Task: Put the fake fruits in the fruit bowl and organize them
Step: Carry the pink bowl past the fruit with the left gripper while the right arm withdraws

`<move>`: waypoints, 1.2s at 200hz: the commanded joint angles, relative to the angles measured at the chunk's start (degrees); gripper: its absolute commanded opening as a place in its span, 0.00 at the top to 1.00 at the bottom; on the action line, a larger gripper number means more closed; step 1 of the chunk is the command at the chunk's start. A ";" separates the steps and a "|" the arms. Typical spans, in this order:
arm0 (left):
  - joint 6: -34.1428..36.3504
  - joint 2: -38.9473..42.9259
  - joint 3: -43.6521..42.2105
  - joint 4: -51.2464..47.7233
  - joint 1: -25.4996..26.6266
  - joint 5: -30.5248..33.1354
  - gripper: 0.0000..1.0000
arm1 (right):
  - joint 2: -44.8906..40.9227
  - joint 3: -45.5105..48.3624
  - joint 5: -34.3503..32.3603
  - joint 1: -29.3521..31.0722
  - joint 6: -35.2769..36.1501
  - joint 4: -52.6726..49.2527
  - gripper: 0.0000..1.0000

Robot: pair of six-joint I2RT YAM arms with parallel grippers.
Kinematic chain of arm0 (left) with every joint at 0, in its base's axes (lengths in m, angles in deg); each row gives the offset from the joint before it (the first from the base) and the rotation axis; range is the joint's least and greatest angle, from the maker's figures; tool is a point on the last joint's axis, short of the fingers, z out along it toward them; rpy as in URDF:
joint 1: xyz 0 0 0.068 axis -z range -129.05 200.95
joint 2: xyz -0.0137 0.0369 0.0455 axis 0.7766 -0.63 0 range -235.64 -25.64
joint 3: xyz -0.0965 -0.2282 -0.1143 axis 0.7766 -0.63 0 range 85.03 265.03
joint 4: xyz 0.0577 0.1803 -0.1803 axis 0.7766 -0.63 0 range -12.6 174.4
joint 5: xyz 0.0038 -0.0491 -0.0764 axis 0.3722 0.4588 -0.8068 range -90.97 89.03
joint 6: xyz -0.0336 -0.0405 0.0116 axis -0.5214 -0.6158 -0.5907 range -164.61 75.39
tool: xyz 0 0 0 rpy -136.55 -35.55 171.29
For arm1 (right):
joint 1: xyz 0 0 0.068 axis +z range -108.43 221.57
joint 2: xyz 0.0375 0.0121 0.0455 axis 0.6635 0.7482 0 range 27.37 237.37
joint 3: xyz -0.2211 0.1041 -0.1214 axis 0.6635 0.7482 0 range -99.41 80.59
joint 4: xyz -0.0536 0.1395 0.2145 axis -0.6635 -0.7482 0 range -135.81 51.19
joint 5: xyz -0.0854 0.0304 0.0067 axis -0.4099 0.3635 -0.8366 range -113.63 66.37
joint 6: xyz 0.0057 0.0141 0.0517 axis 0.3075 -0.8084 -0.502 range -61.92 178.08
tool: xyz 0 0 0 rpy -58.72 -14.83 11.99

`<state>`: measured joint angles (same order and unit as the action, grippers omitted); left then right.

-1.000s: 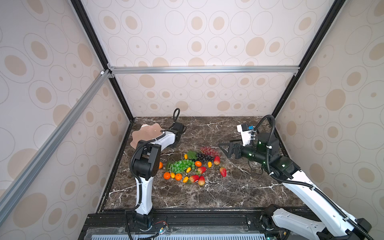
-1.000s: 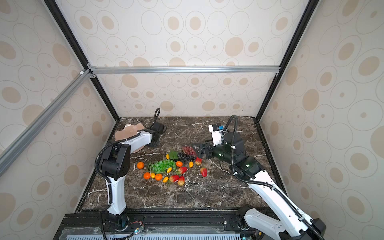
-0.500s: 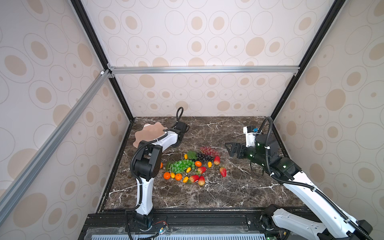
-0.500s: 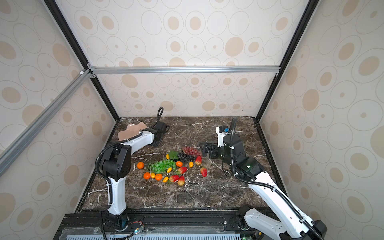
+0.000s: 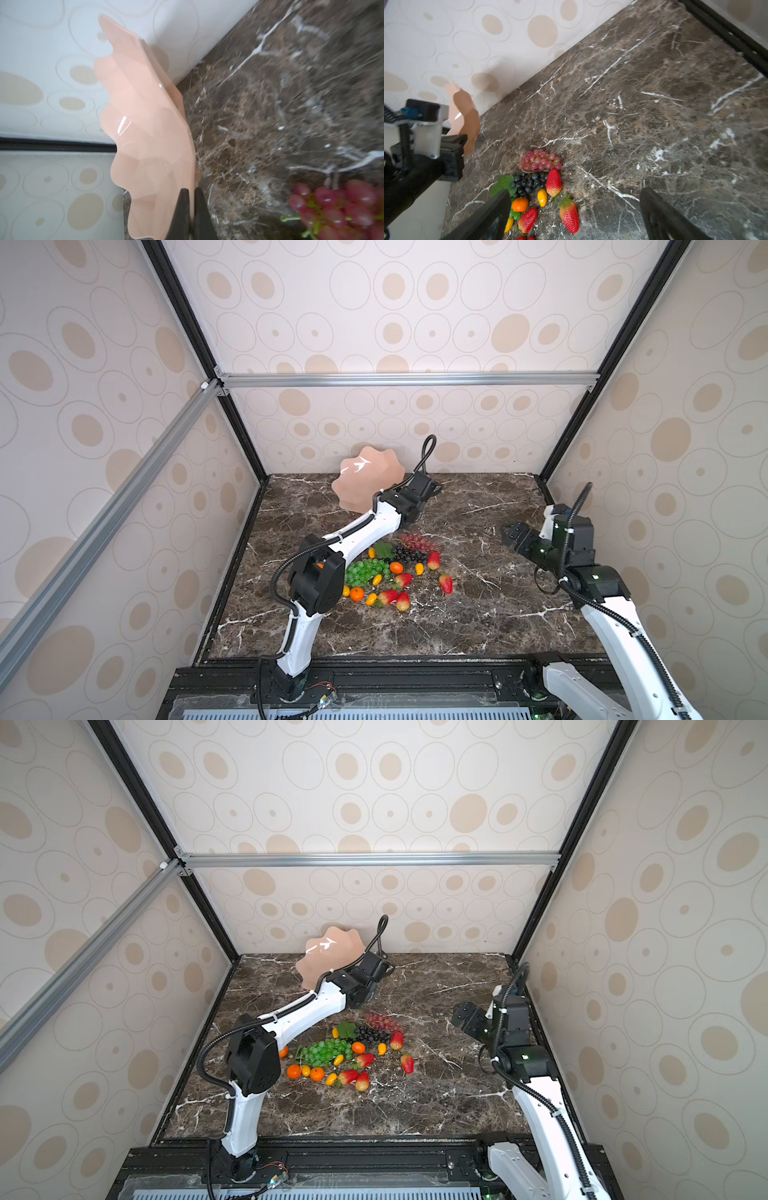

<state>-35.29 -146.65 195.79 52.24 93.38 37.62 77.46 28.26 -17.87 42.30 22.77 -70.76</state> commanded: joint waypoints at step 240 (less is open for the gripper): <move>18.93 -26.89 22.40 6.92 23.60 -11.21 1.00 | -5.15 7.70 15.43 -29.93 -3.37 -5.95 0.00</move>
<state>-18.42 -172.25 215.59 58.25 115.99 26.45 73.24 36.56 -7.31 12.62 17.97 -78.41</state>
